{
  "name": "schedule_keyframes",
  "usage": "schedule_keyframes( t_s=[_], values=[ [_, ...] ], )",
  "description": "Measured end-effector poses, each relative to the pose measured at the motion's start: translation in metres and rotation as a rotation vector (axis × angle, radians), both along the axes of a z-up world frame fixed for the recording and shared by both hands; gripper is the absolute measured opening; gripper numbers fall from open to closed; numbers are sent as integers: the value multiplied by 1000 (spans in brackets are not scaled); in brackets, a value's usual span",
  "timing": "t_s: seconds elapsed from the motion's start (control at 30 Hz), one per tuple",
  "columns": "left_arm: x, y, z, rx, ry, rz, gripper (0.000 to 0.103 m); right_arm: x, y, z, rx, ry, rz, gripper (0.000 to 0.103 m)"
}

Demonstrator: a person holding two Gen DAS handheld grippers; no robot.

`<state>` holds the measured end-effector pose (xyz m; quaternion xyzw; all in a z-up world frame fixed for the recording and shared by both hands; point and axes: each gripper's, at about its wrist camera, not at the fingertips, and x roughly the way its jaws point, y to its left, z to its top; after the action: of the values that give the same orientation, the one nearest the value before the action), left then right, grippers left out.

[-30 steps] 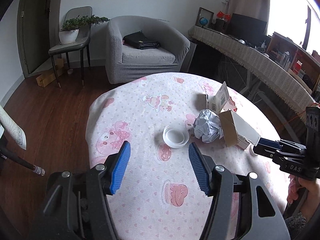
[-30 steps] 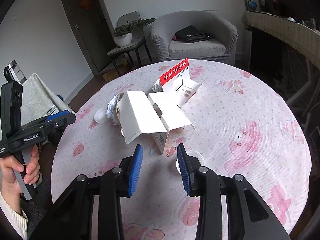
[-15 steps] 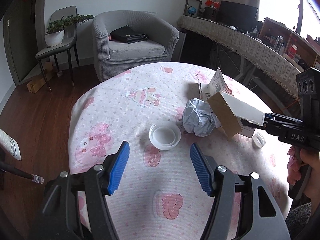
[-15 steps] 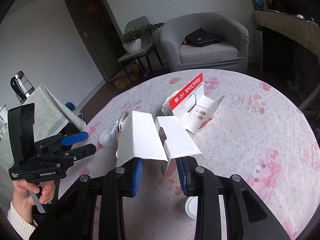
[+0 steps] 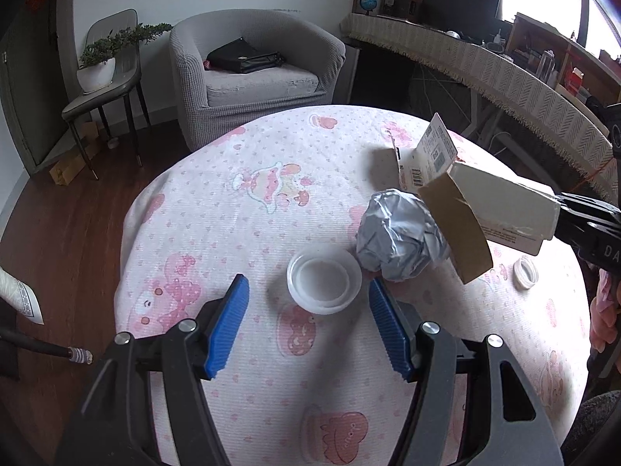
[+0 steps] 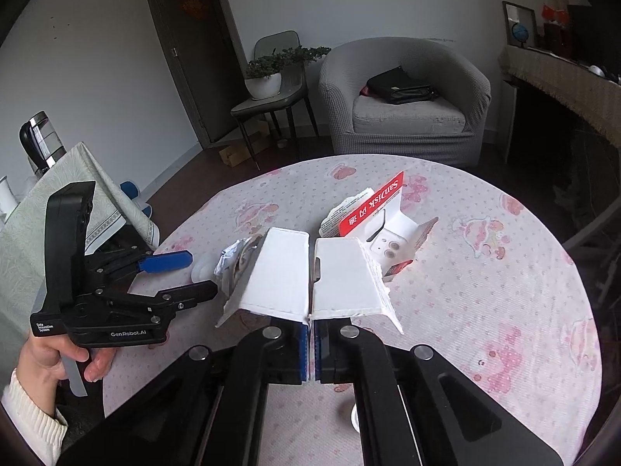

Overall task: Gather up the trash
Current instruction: 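Grasp the torn white box with the right gripper while the left approaches the white lid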

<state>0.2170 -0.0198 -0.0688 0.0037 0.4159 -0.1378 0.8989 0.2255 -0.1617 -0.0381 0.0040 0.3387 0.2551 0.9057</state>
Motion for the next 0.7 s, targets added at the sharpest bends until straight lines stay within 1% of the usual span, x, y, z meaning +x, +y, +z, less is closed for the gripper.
schedule_keyframes(
  t_s=[0.1,0.23,0.3,0.33,0.47,0.7],
  values=[
    [1,-8,0,12,-2,-7,65,-6,-8,5,-20,-8,-16,2],
    [1,-17,-2,87,-5,-2,62,-11,-20,10,-21,-16,-33,2],
    [2,-17,-2,98,-6,3,59,-14,-23,13,-12,-23,-39,2],
    [3,-17,-2,99,-6,5,57,-15,-24,14,-6,-25,-38,2],
    [3,-11,-1,99,-10,28,42,-20,-25,22,-9,-38,-40,2],
    [-7,-13,0,101,-25,54,42,-29,-19,34,-7,-67,-26,2]
  ],
)
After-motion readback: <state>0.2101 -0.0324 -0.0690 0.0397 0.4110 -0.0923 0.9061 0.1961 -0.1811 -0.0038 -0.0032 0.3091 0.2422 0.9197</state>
